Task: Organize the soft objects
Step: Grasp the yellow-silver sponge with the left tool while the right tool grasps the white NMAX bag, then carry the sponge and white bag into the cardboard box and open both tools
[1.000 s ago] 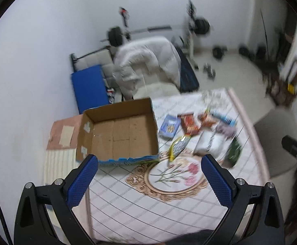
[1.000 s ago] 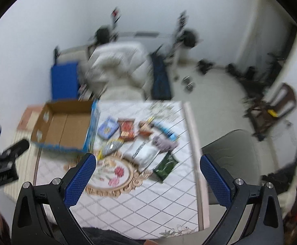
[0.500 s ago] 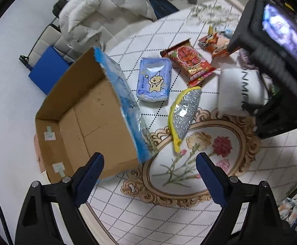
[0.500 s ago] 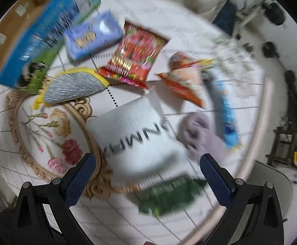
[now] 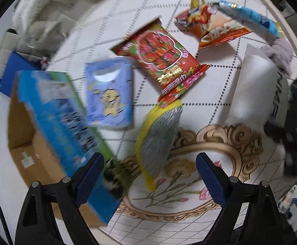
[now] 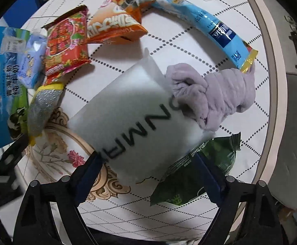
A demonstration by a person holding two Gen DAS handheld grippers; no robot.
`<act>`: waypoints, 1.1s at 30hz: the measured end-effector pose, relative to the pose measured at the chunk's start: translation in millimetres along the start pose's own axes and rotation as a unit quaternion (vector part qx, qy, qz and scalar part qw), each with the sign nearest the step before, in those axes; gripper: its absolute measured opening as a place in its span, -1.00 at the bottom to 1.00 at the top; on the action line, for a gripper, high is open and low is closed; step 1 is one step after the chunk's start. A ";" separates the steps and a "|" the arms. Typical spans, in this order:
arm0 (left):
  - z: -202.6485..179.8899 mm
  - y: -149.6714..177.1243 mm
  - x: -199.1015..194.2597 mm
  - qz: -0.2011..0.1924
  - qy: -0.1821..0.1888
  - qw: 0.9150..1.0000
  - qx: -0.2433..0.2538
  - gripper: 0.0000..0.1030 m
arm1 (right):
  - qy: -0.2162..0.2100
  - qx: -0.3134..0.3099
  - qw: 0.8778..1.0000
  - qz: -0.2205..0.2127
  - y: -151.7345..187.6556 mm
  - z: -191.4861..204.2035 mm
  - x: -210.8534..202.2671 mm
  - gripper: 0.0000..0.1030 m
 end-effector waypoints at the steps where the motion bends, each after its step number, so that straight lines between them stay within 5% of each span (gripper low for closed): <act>1: -2.3 -6.1 7.6 0.010 0.003 1.000 -0.001 0.79 | -0.001 -0.006 1.000 0.004 1.0 -0.3 2.4 0.79; 7: -13.8 -21.2 39.0 0.050 -0.012 0.998 0.021 0.35 | 0.021 -0.044 0.999 -0.004 -5.5 -0.6 -14.5 0.86; 9: -15.0 -21.5 46.1 0.063 -0.012 0.998 0.022 -0.05 | 0.024 -0.061 0.998 -0.006 -11.2 3.7 -18.4 0.90; 14: -0.7 -7.1 55.4 0.099 0.042 0.992 -0.070 -0.11 | 0.046 -0.104 0.993 0.012 -21.5 21.7 -6.3 0.99; 19: 7.5 19.7 62.0 0.133 0.157 0.959 -0.197 -0.10 | -0.004 -0.017 1.000 0.020 -14.9 9.3 -7.2 0.82; 22: 6.2 28.7 65.5 0.127 0.184 0.949 -0.224 -0.07 | -0.052 0.023 0.998 0.025 -2.2 5.5 -13.6 0.83; 29: -2.2 45.9 91.8 0.117 0.183 0.949 -0.227 -0.05 | 0.071 -0.103 0.992 -0.035 -11.9 49.4 -36.7 1.00; 33: -6.1 62.3 94.0 0.103 0.182 0.951 -0.229 -0.05 | 0.119 -0.174 0.977 -0.019 -23.5 70.9 -28.5 1.00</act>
Point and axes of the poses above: each gripper's, at about its wrist camera, not at the fingertips, and x roughly the way its jaws point, z to its left, y to its underside, the point moved 2 cm from there along x, roughly the way its jaws point, and after that the axes turned 6 degrees about -x, right-handed, at the moved point
